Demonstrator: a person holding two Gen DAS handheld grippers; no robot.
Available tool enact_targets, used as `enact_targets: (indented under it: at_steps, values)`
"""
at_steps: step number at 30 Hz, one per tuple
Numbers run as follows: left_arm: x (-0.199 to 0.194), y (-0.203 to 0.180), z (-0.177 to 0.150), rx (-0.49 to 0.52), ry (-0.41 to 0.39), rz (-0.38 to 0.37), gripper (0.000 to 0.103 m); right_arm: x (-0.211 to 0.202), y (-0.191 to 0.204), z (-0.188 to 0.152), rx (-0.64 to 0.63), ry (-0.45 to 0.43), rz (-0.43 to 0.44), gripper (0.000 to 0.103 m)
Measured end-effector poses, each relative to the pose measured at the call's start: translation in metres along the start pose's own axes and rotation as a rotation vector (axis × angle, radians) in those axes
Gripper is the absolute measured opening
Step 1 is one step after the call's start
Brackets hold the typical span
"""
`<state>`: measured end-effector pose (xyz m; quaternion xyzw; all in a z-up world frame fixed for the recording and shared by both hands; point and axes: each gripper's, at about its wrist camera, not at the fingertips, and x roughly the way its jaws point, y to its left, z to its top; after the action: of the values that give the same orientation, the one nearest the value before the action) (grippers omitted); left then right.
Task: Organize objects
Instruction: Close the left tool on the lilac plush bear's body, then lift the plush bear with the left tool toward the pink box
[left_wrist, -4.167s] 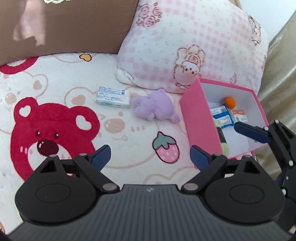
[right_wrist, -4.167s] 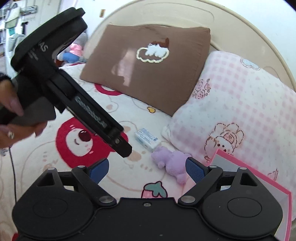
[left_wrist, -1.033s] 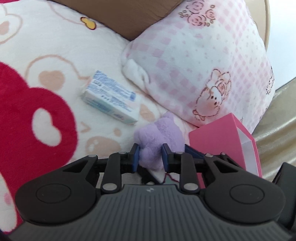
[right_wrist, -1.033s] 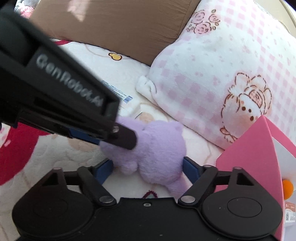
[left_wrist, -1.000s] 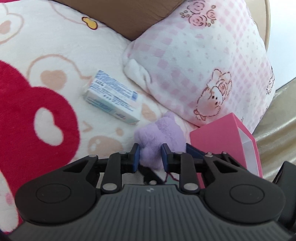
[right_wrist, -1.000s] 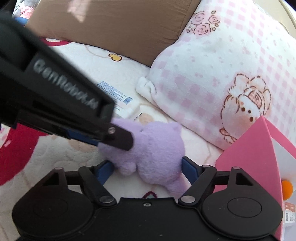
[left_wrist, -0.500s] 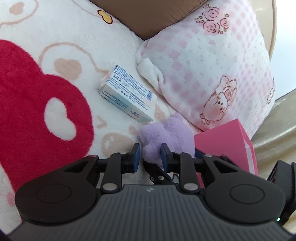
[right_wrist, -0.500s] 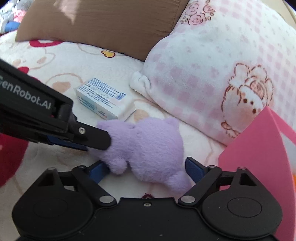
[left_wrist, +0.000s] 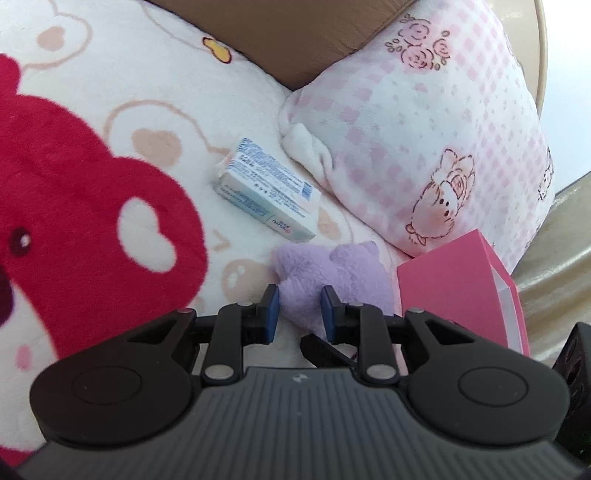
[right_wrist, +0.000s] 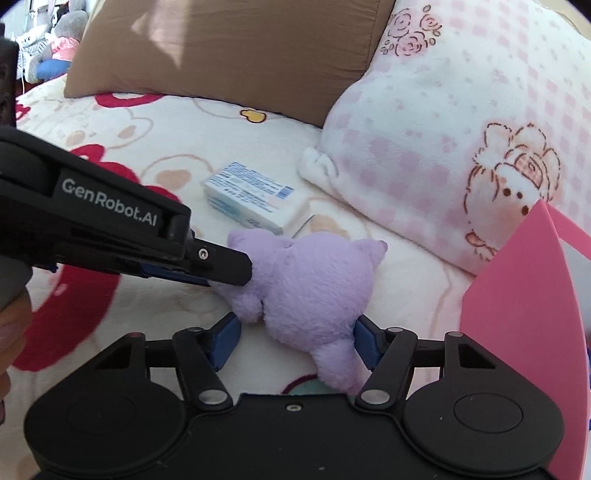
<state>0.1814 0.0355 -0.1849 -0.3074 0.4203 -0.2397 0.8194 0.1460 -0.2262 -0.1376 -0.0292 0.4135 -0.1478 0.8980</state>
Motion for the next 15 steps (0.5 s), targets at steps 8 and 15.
enact_targets:
  at_steps: [8,15]
  values:
    - [-0.026,0.01,-0.016,-0.05,0.09,0.074,0.023,-0.021,0.012,-0.006,0.035,0.038,0.138,0.072]
    - [-0.03,0.016,-0.017,-0.016,0.11,0.117,0.023,-0.029,0.014,-0.007,-0.006,-0.024,0.125,0.064]
